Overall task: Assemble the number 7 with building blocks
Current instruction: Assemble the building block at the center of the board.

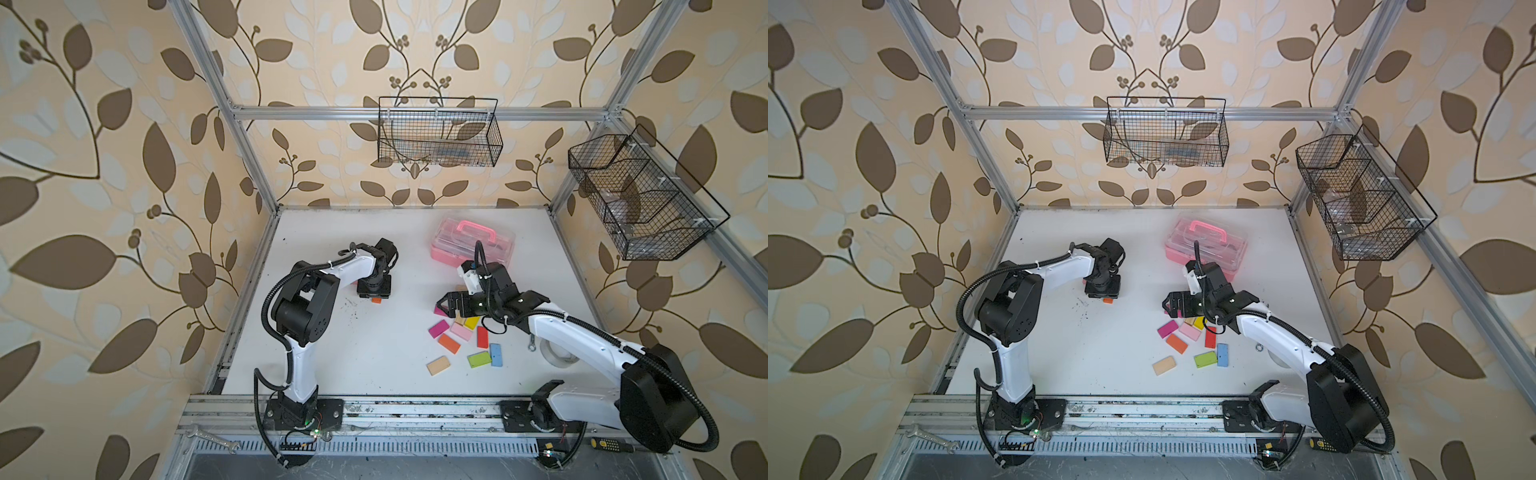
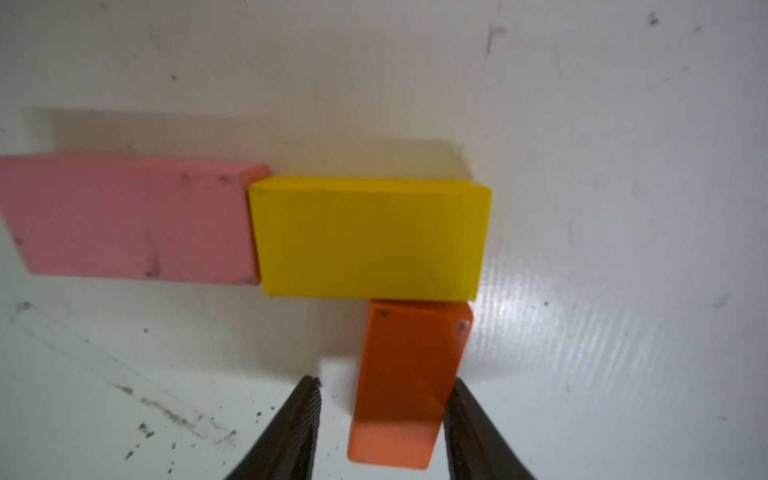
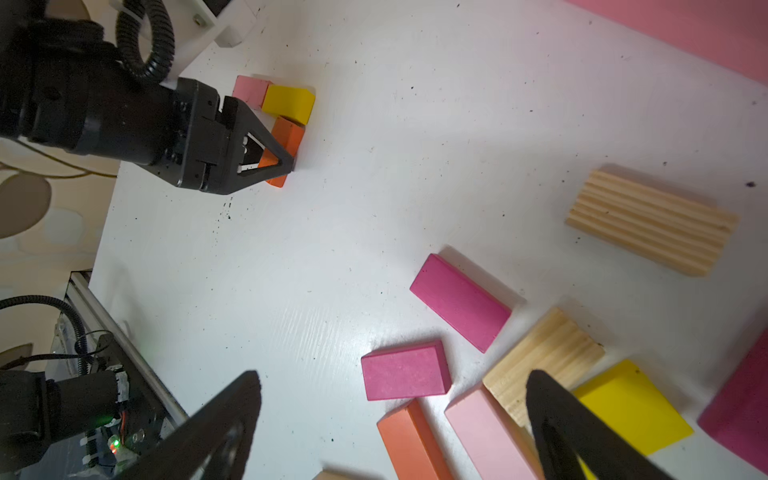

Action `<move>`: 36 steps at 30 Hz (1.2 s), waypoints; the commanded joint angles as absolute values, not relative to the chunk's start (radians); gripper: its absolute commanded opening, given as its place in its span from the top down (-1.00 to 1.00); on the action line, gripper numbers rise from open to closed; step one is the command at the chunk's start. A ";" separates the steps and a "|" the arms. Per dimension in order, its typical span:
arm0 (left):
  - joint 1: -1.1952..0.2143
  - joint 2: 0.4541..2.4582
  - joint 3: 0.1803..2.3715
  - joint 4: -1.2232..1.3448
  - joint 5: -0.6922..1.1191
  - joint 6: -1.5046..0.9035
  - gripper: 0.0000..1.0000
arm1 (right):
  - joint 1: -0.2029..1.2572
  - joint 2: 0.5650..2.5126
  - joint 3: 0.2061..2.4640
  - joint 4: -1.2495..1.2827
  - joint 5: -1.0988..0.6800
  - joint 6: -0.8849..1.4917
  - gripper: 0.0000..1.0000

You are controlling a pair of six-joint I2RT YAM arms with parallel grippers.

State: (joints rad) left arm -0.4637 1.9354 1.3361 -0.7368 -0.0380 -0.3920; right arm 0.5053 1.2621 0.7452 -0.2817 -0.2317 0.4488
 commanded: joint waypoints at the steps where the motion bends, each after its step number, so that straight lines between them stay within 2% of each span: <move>1: -0.459 1.843 1.323 -0.752 -0.046 -0.402 -0.01 | 0.519 1.231 0.765 -0.317 -0.202 0.463 -1.00; 11: -0.462 1.709 1.269 -0.738 -0.002 -0.414 -0.02 | 0.543 1.179 0.760 -0.347 -0.172 0.480 -1.00; 22: -0.528 1.562 1.242 -0.739 0.102 -0.346 -0.13 | 0.535 1.159 0.771 -0.380 -0.133 0.485 -1.00; 28: -0.633 1.516 1.249 -0.789 0.108 -0.283 -0.13 | 0.461 1.147 0.750 -0.369 -0.191 0.506 -1.00; 36: -0.863 1.546 1.244 -0.844 0.046 -0.236 -0.11 | 0.297 1.079 0.727 -0.408 -0.281 0.483 -1.00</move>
